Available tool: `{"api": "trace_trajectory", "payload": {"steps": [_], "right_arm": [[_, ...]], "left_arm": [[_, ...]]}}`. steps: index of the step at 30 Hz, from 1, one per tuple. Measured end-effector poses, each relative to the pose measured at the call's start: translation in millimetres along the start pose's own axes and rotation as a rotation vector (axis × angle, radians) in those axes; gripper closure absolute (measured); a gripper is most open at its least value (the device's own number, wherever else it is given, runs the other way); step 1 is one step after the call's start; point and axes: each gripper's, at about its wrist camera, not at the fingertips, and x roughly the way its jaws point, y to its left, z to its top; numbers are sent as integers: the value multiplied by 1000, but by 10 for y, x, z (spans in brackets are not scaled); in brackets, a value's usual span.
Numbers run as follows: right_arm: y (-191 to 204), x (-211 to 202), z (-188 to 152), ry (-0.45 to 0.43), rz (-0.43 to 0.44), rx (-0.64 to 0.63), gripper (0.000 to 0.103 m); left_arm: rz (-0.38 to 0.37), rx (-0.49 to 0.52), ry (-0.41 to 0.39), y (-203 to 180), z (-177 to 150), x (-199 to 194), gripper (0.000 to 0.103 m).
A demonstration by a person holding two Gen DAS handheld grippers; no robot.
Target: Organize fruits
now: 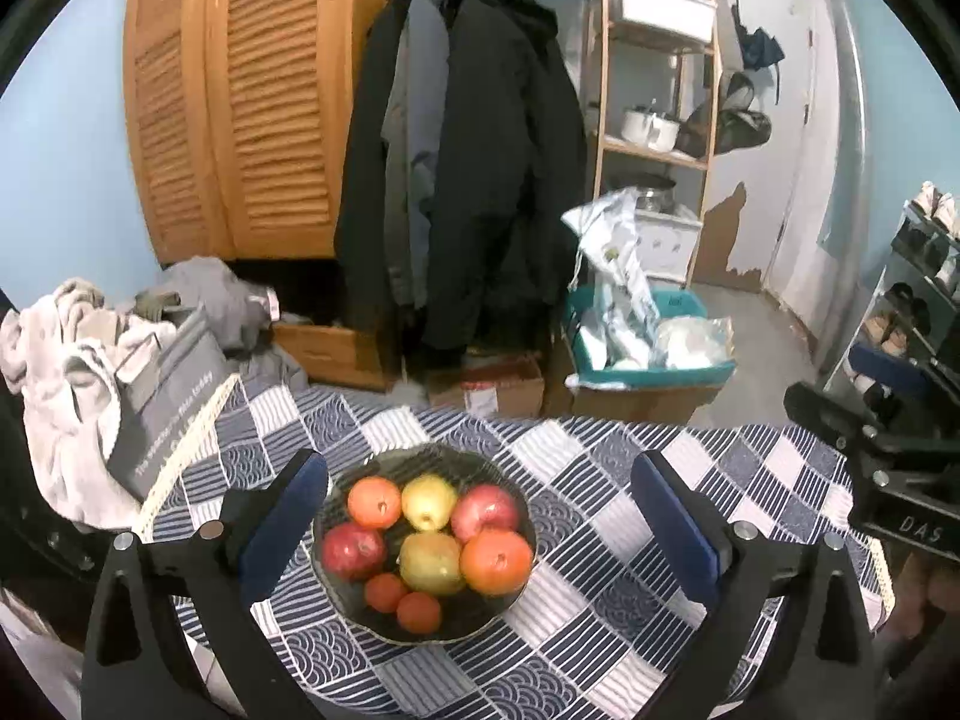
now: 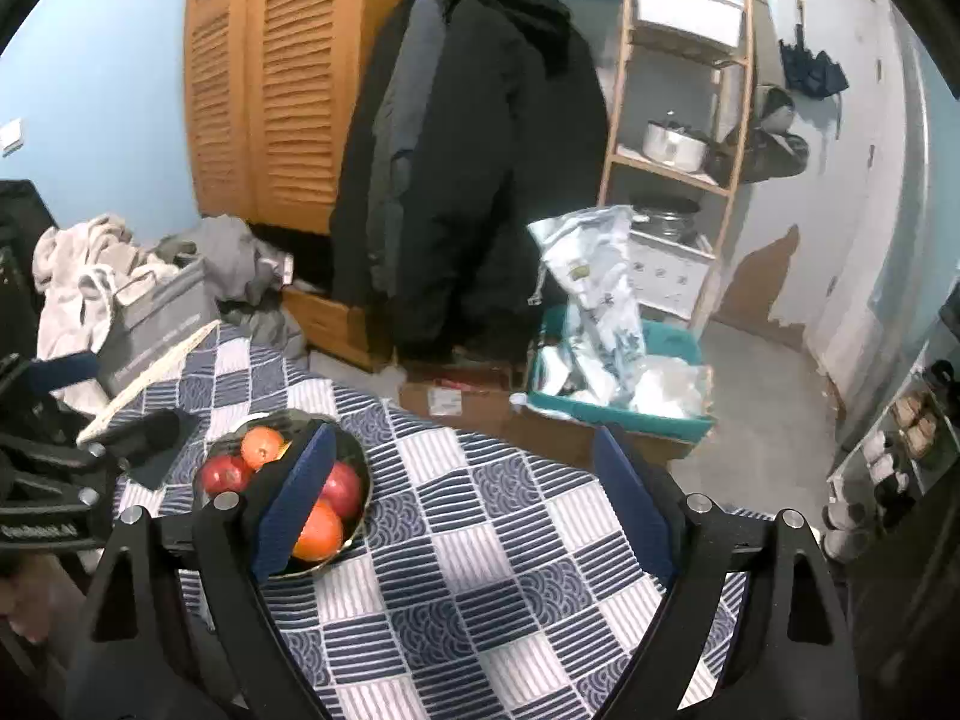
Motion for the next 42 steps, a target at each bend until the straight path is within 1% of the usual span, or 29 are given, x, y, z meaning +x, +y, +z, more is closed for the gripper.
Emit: {"api": "trace_trajectory", "payload": {"steps": [4,8,11,15,25,42], "right_arm": [[-132,-106,0,-30,-18,29,16],[-239,-148,-19,-40,-34,51,16],[-304,-144,-32,-39,-39,64,16],[-367,-121,-57,-30,-44,75,16],[-396,-114,-59,-27,-44,76,16],[-399,-102,-129,-20,-46,70,16]], "left_arm": [[-21,-6,-27,-63,99,-81,1],[-16,-5,-41,-108,147,-93,1],[0,-2,-36,-122,158,-59,1],[1,-16,-26,-117,152,-12,1],[8,-20,-33,-130,156,-21,1],[4,-27,-17,-98,192,11,1]]}}
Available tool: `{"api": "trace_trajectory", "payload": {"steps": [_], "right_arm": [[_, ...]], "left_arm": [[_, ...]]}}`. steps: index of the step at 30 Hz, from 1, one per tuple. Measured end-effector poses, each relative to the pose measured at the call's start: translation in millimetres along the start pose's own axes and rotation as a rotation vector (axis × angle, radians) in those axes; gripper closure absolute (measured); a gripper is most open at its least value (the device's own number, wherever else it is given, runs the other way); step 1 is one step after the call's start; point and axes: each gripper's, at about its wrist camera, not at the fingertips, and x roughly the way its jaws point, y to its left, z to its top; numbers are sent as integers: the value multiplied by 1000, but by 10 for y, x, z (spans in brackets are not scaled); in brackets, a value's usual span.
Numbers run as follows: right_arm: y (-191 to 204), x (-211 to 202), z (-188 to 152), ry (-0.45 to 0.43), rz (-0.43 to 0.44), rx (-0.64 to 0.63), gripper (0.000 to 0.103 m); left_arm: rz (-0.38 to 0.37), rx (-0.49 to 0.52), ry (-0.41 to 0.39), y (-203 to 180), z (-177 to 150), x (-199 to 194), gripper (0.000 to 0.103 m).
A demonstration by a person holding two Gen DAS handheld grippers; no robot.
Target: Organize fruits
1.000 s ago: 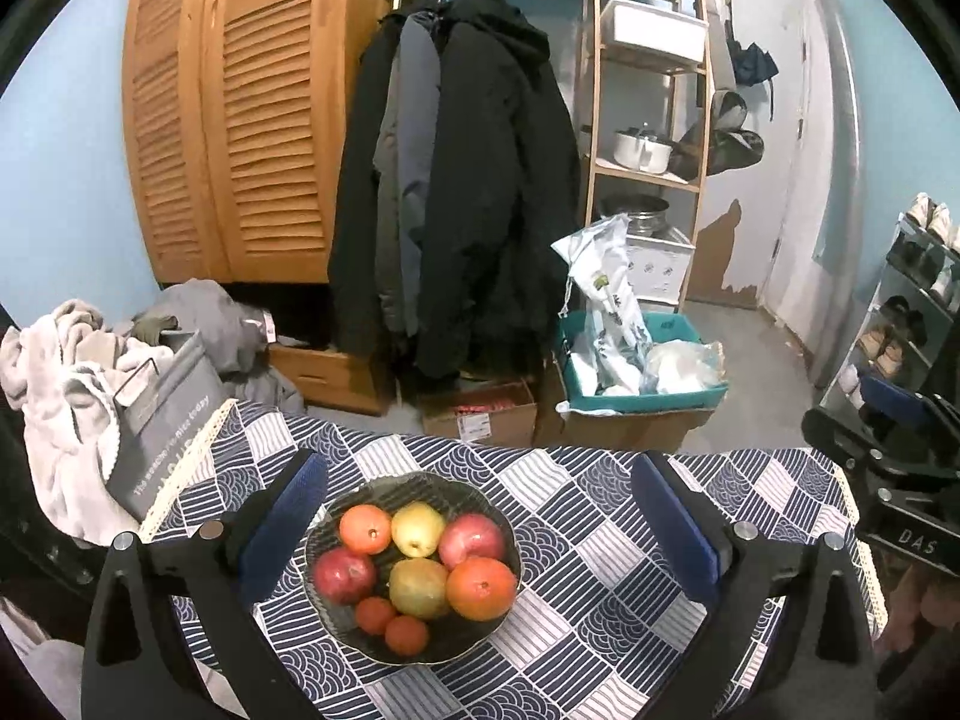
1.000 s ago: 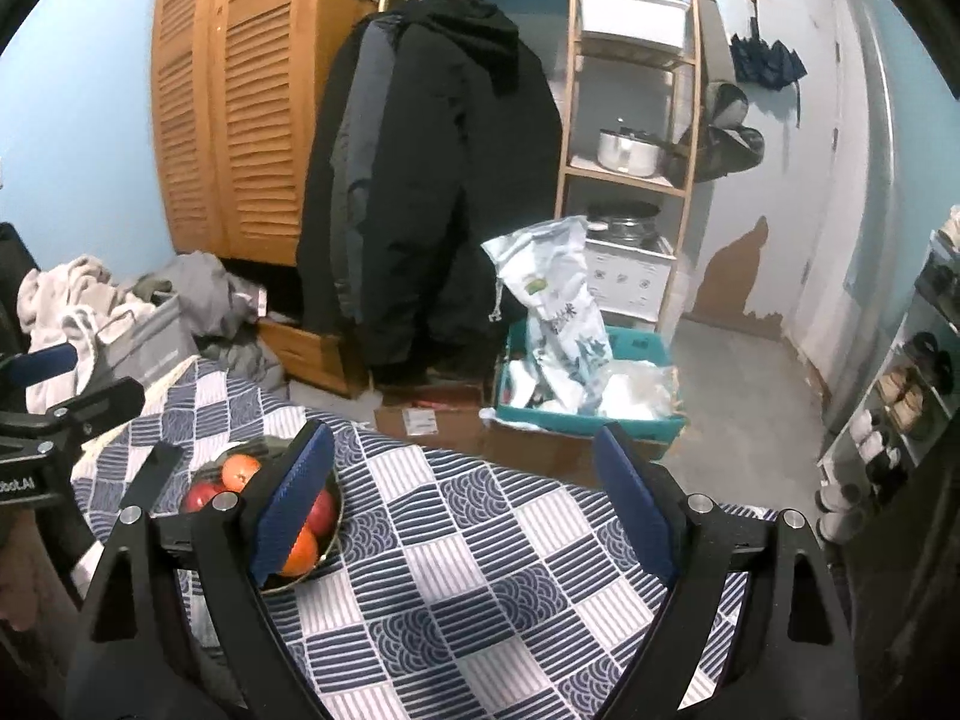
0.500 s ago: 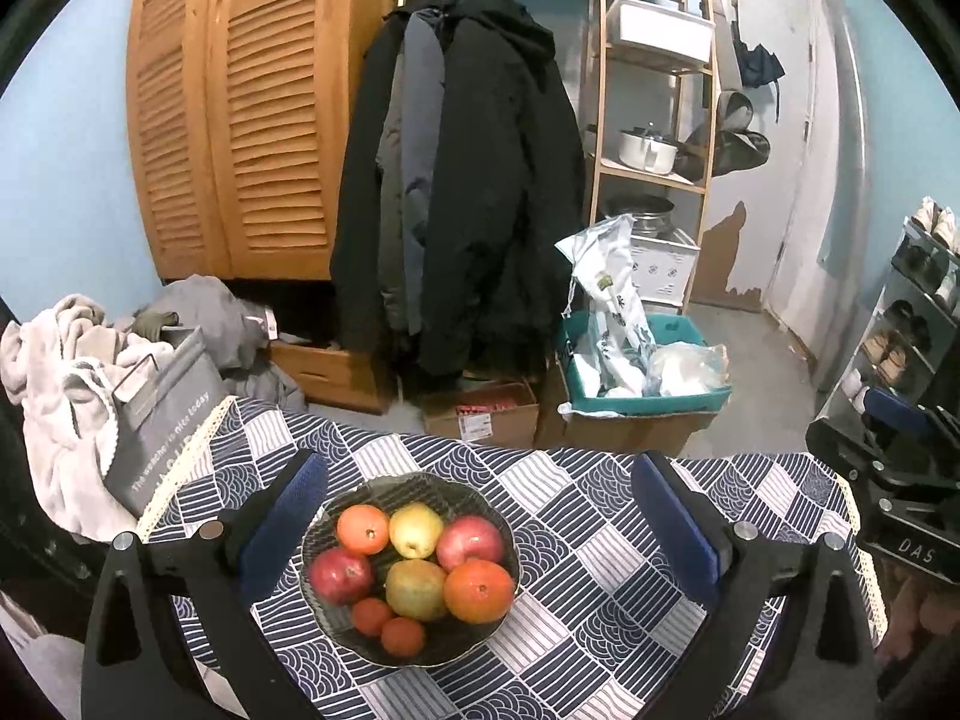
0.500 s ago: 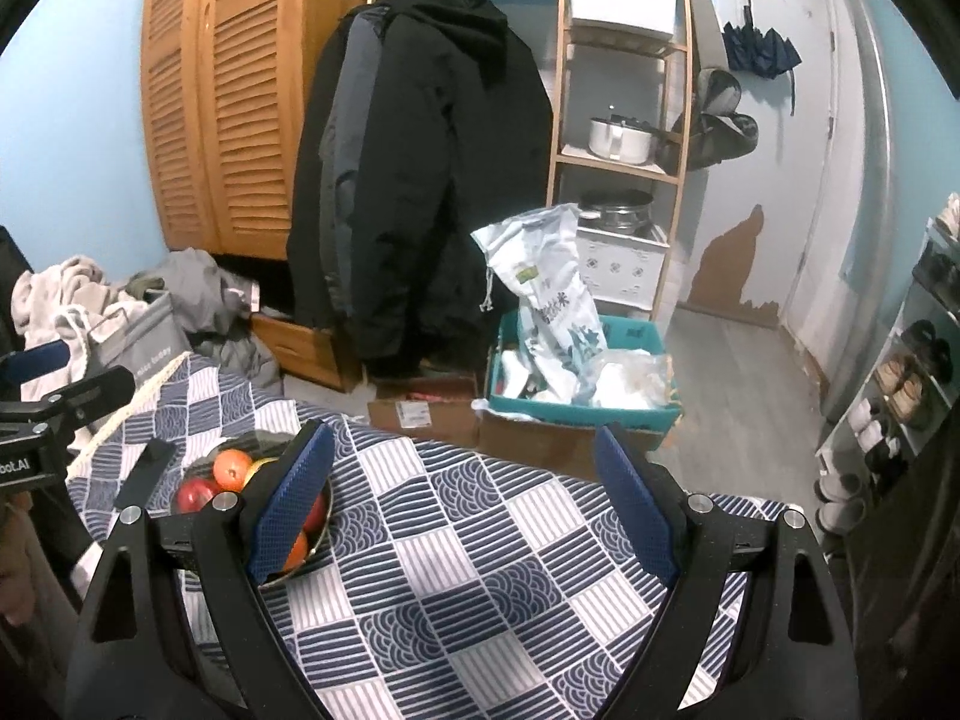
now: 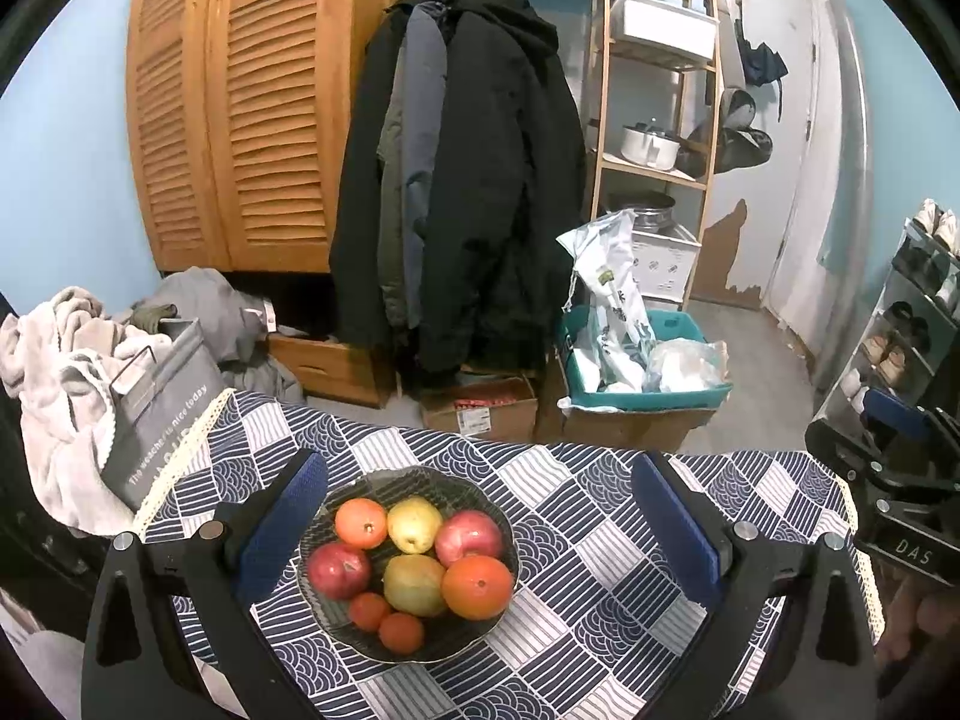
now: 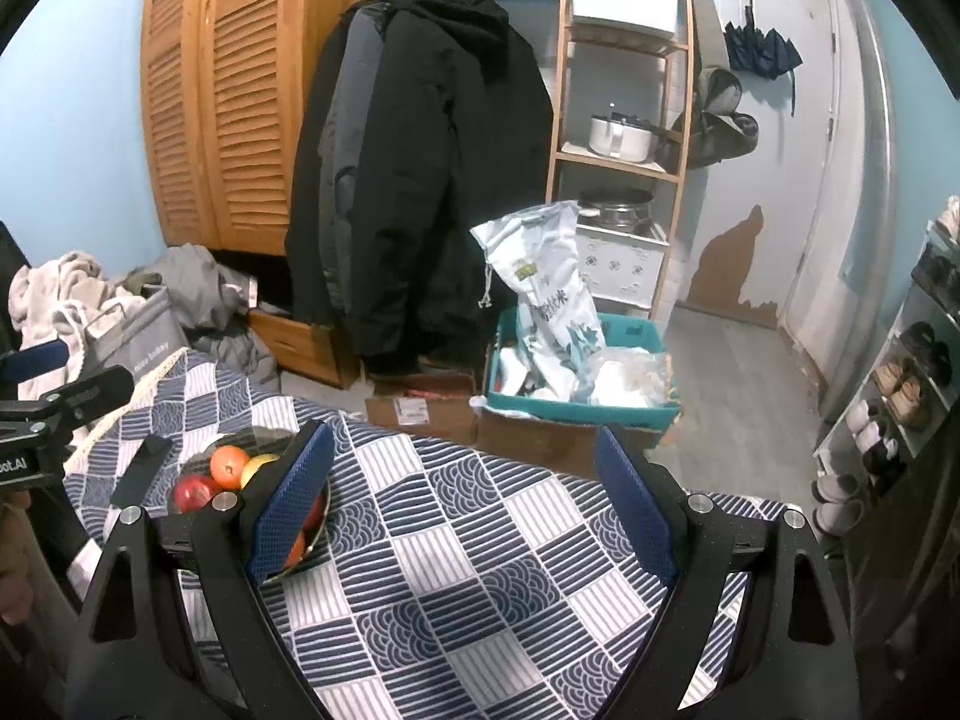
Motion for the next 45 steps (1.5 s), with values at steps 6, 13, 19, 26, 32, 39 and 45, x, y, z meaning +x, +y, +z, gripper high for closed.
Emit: {"api": "trace_trajectory", "payload": {"steps": [6,13,19,26,32,39,45], "right_arm": [[3,7,-7,-1,-1,0,16],[2,3,-6,1,0,-2,16],[1,12,-1,2,-1,-2,16],[3,11,2,2,0,-4,16],[-2,10,-4,2,-1,-2,16],[5,12,9,2,0,-4,16],[8,11,12,3,0,-6,16]], "left_arm": [[0,2,0,-5,-4,3,1],[2,0,2,-1,-1,2,1],[2,-4,4,36,-10,3,1],[4,-13,11,59,-28,13,1],[13,-24,14,55,-38,32,1],[4,-30,19,52,-47,37,1],[15,-17,14,30,-54,33,1]]}}
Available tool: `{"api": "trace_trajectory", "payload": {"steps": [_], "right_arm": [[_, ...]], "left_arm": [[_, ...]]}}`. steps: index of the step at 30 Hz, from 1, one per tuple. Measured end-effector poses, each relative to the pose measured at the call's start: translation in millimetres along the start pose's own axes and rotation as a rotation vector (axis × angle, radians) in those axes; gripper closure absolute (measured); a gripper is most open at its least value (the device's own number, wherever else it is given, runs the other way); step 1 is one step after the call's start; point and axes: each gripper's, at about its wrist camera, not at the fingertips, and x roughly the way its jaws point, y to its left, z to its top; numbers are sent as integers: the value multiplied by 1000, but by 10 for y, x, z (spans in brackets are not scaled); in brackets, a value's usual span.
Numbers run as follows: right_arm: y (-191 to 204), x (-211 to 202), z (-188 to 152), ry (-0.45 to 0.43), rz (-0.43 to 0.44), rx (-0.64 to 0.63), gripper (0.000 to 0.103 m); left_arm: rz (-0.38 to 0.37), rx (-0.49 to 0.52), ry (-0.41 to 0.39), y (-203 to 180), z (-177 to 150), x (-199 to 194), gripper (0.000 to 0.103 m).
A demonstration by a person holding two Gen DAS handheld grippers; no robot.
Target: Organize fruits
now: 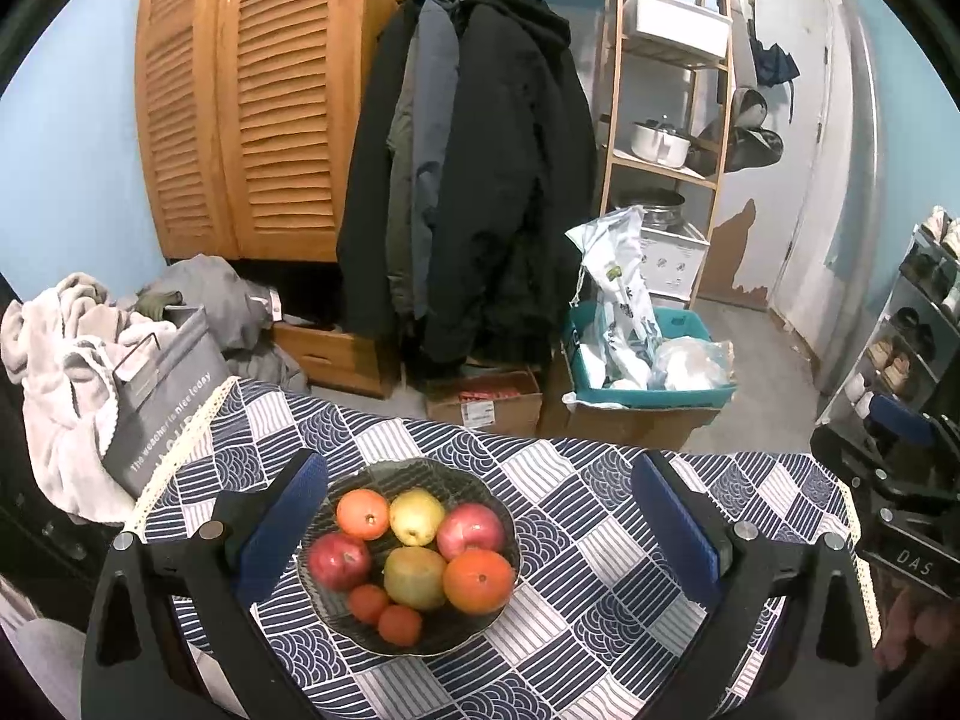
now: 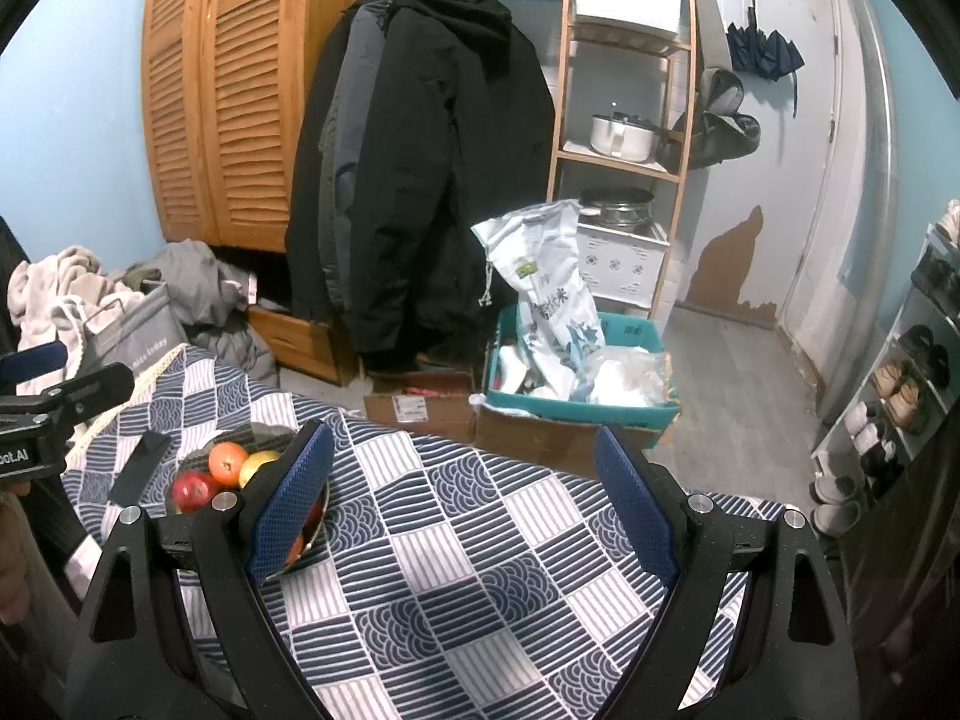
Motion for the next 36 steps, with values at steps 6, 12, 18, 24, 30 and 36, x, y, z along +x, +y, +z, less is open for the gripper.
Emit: {"api": "trace_trajectory", "payload": {"steps": [6,12,18,24,30,36], "right_arm": [[-1,7,-8,1,0,0,16],[3,9,0,2,1,-2,16],[-13,2,-55,4,0,-11,16],[3,11,-37,5,1,-8,16],[6,12,-34,5,0,-9,16],[11,11,-45,6,1,-10,16]], "left_arm": [[-1,4,3,-32,-11,0,1],[0,4,27,-52,-4,26,1],[14,6,25,-55,-10,24,1],[28,19,12,-72,-8,8,1],[25,17,11,-80,-12,6,1],[27,24,6,-96,-18,-1,1]]}}
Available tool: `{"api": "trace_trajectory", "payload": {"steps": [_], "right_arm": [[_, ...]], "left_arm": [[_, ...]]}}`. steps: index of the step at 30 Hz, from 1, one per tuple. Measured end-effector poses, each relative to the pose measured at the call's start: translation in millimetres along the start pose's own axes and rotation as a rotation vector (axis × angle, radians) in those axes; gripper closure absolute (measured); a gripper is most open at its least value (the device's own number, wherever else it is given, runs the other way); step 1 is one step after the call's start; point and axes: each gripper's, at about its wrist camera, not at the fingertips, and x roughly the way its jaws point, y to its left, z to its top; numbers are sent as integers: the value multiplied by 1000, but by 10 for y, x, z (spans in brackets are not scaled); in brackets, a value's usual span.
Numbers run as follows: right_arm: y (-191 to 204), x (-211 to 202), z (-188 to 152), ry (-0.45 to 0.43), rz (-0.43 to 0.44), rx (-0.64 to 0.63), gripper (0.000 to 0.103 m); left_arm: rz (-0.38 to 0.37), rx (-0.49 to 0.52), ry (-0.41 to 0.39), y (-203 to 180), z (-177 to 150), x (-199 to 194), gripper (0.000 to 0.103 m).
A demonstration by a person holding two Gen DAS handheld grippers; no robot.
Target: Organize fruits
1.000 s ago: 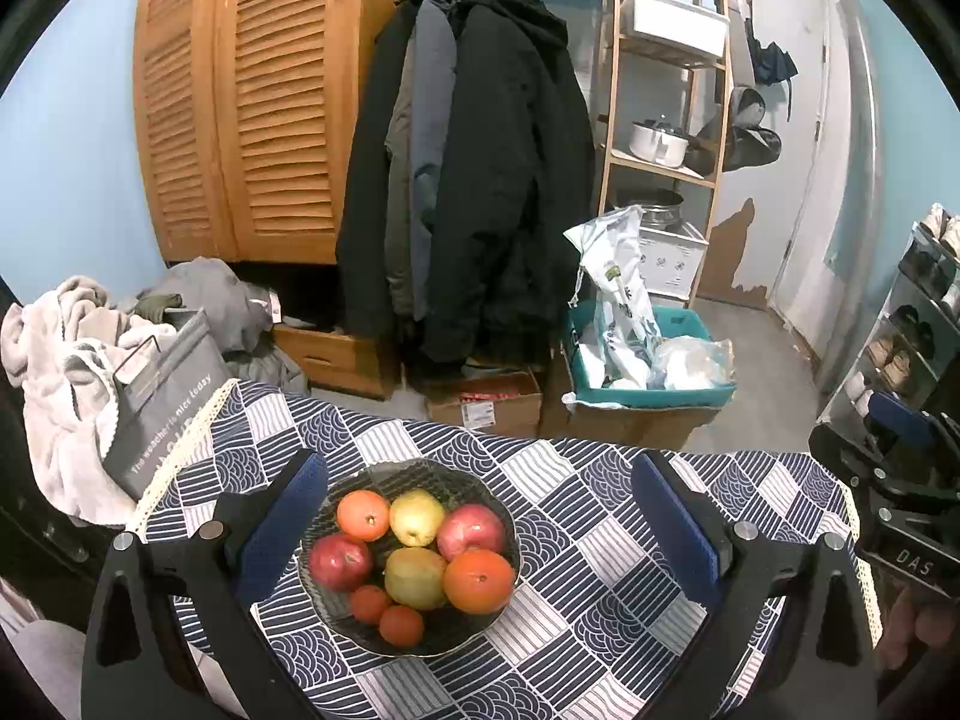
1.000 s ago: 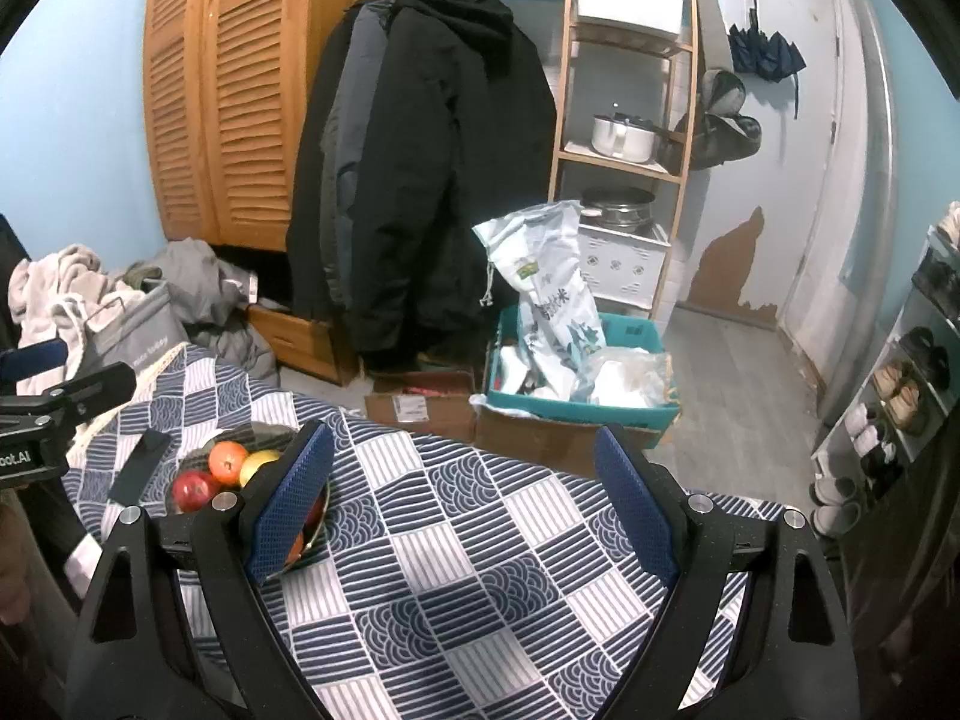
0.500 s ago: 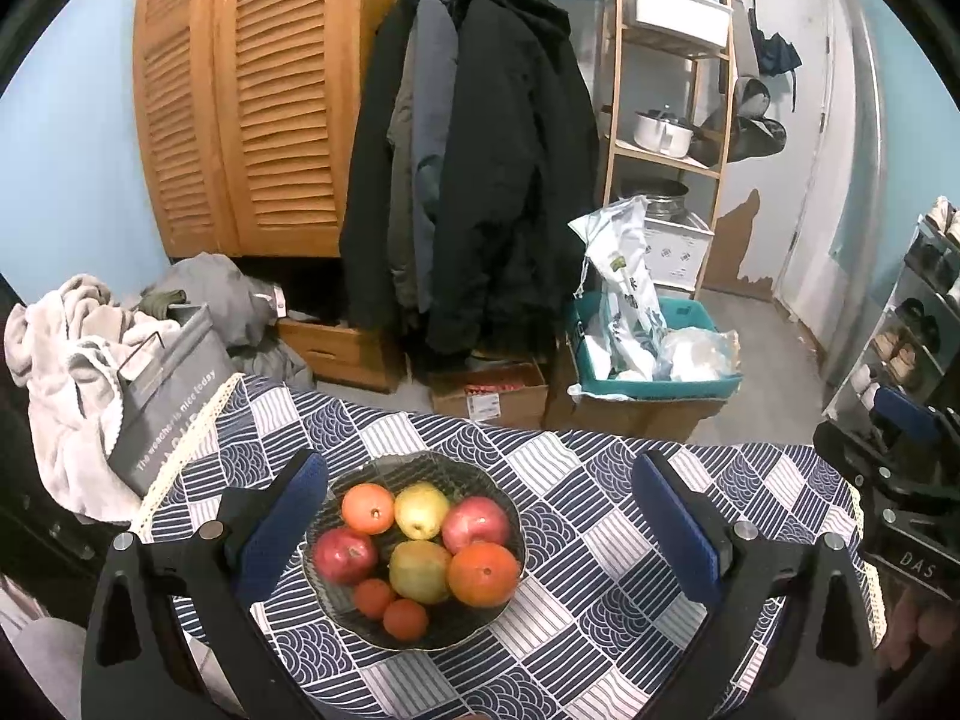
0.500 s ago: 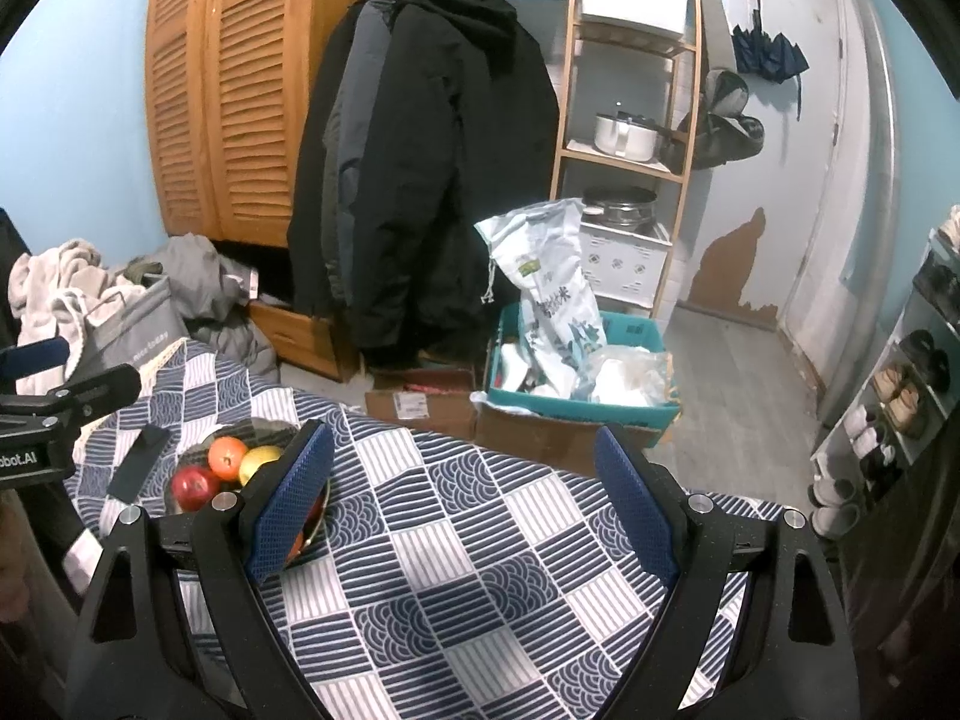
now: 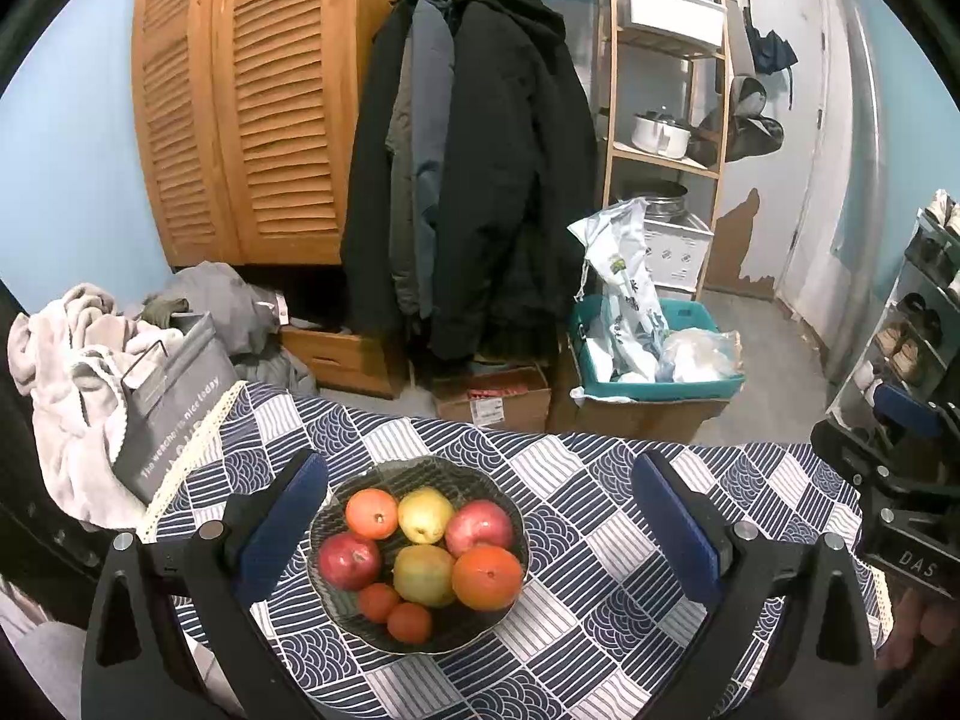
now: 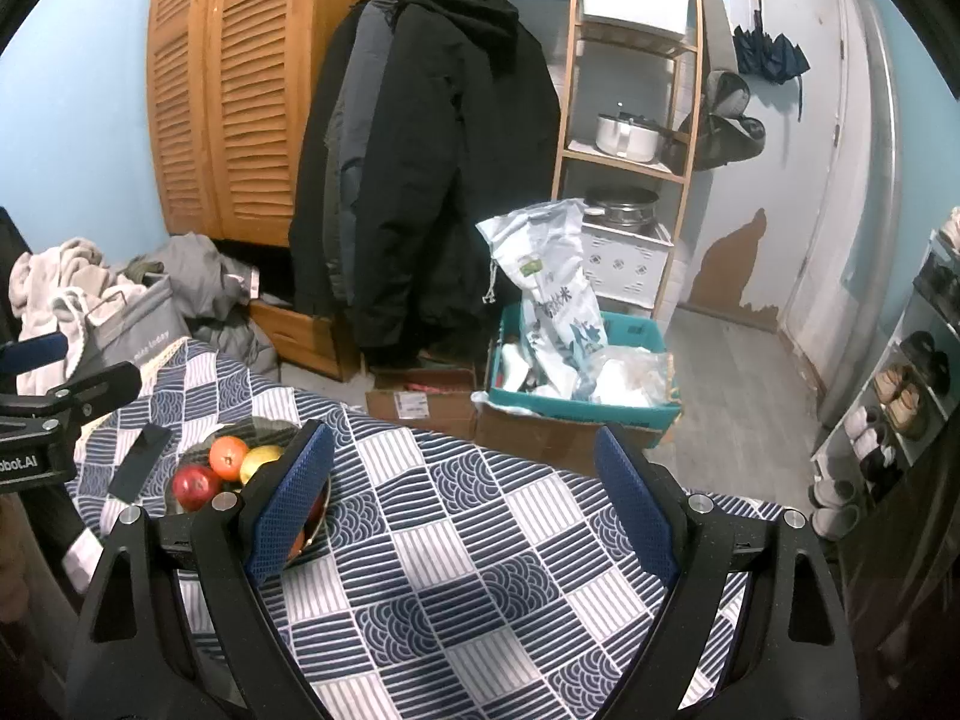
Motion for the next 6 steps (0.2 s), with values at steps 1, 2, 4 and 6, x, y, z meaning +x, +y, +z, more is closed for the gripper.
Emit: {"api": "trace_trajectory", "payload": {"steps": [1,2,4,6], "right_arm": [[-4,-4,-5,0,0,0,16],[-1,0,2,-1,0,-1,16],[-10,-7,-13,-1,1,-2,16],[-1,2,5,0,0,-1,16]], "left_arm": [[-1,1,-2,-4,1,-4,1],[0,3,-4,-7,1,-6,1],[2,4,-4,-7,3,-6,1],[2,2,1,-3,14,-2,1]]}}
